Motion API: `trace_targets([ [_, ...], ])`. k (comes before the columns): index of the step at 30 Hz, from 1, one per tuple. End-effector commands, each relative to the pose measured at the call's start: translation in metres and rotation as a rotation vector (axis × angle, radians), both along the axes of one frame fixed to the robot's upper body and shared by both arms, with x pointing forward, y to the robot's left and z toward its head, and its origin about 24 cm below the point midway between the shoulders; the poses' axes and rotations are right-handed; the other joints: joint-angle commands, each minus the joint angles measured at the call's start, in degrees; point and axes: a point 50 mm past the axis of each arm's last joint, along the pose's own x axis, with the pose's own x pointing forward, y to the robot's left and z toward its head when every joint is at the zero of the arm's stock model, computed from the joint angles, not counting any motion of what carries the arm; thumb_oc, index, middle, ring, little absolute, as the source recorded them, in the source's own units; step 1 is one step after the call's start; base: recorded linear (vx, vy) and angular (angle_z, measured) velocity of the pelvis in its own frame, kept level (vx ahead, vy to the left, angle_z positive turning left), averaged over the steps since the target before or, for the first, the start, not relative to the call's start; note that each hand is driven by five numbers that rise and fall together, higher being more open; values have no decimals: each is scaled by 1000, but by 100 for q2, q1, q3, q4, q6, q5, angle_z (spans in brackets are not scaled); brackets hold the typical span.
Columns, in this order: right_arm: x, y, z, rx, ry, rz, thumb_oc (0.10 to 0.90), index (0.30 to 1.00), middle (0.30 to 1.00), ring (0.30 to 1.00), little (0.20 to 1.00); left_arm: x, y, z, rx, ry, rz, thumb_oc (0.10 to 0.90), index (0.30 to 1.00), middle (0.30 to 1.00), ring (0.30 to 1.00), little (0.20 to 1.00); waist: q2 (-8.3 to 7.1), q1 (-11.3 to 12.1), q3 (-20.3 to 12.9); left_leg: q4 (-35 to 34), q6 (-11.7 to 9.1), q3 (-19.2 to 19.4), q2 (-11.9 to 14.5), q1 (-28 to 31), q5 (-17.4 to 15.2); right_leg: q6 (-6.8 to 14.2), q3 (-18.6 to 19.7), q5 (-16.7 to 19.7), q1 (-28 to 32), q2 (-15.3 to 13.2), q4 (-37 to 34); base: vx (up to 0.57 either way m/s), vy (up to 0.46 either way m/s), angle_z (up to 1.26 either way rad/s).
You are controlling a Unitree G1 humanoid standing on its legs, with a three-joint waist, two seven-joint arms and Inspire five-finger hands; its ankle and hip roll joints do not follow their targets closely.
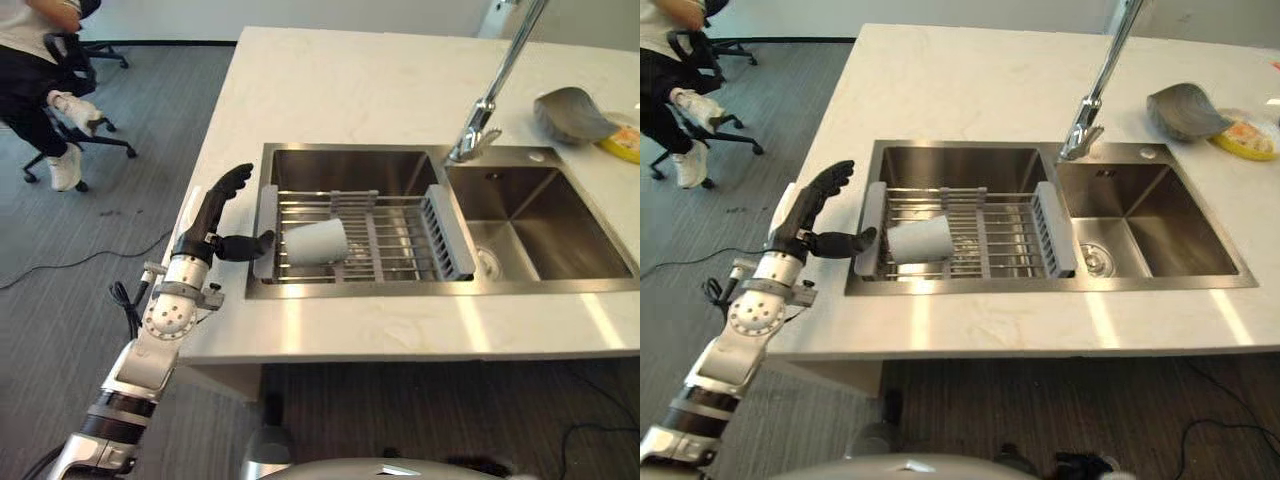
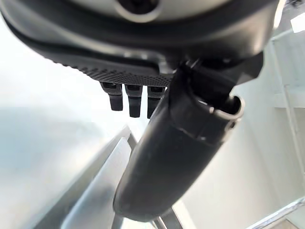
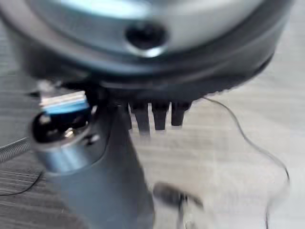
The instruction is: Place the dishes in the dishwasher.
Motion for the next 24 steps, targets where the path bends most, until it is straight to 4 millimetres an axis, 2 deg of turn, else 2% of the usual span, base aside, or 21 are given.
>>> trace_targets([
  [1,66,47,11,129,-241,90,800,900,900,900,900,10,-23,61,6,-267,-138,800,900,900,900,900,-139,175,-133,196,-158,-32,112,118,-174,177,-125,-320,-151,-149,215,0,-296,52],
  [2,66,37,16,100,-267,94,800,900,900,900,900,15,-24,60,2,-257,-135,800,900,900,900,900,-118,134,-77,24,-261,-89,194,61,43,97,-239,-426,-82,41,104,-40,-216,22],
  [3,66,36,17,99,-267,93,800,900,900,900,900,15,-24,60,1,-257,-136,800,900,900,900,900,-104,115,-80,21,-268,-120,199,44,53,91,-265,-428,-81,53,104,-104,-341,42],
  [4,71,30,24,84,-307,96,800,900,900,900,900,21,-29,62,16,-260,-144,800,900,900,900,900,-109,9,24,66,-213,110,172,-94,121,68,-414,-418,-145,54,104,-150,-182,49],
  [6,72,30,27,86,-326,96,800,900,900,900,900,23,-32,64,22,-260,-154,800,900,900,900,900,-144,-42,53,158,-155,263,135,-67,8,41,-470,-379,-182,28,104,-136,-159,67],
  [7,64,28,24,96,-311,62,800,900,900,900,900,25,-32,65,20,-260,-157,800,900,900,900,900,-218,-79,70,638,-46,206,-110,24,-437,9,-505,-264,-311,-30,104,-78,-86,48],
  [8,64,28,24,96,-311,62,800,900,900,900,900,25,-32,65,20,-260,-157,800,900,900,900,900,-219,-81,70,657,-45,203,-113,15,-448,10,-506,-264,-310,-31,104,-120,-130,21],
  [9,65,29,25,101,-321,63,800,900,900,900,900,25,-34,64,25,-257,-170,800,900,900,900,900,-241,-100,44,808,8,147,-266,104,-708,-6,-516,-225,-383,-67,104,-56,-27,-4],
  [10,55,26,21,99,-290,40,800,900,900,900,900,25,-43,64,34,-255,-204,800,900,900,900,900,-180,-205,-15,798,85,352,-329,239,-776,23,-578,-202,-458,-36,104,-56,-28,-7],
  [13,57,33,21,123,-303,53,800,900,900,900,900,27,-44,62,32,-240,-209,800,900,900,900,900,-147,-214,-60,708,95,295,-450,212,-778,26,-524,-170,-464,-19,104,32,23,-2],
  [17,58,45,29,171,-366,81,800,900,900,900,900,29,-49,57,73,-215,-236,800,900,900,900,900,-112,-347,-161,195,90,161,-506,533,-708,36,-510,-118,-396,-14,104,64,34,-20],
  [21,74,48,53,166,-484,181,800,900,900,900,900,29,-53,57,114,-205,-260,800,900,900,900,900,-104,-461,-192,-40,108,184,-517,706,-642,36,-454,-26,-422,-32,104,13,38,-19],
  [22,77,48,59,163,-513,198,800,900,900,900,900,29,-53,55,121,-199,-263,800,900,900,900,900,-100,-477,-213,-60,103,197,-507,767,-714,44,-436,-71,-397,-19,104,-1,26,-21],
  [24,80,48,56,159,-503,186,800,900,900,900,900,29,-58,53,119,-189,-289,800,900,900,900,900,-73,-474,-230,-60,112,191,-515,805,-742,49,-411,-68,-387,-17,104,15,25,-18],
])
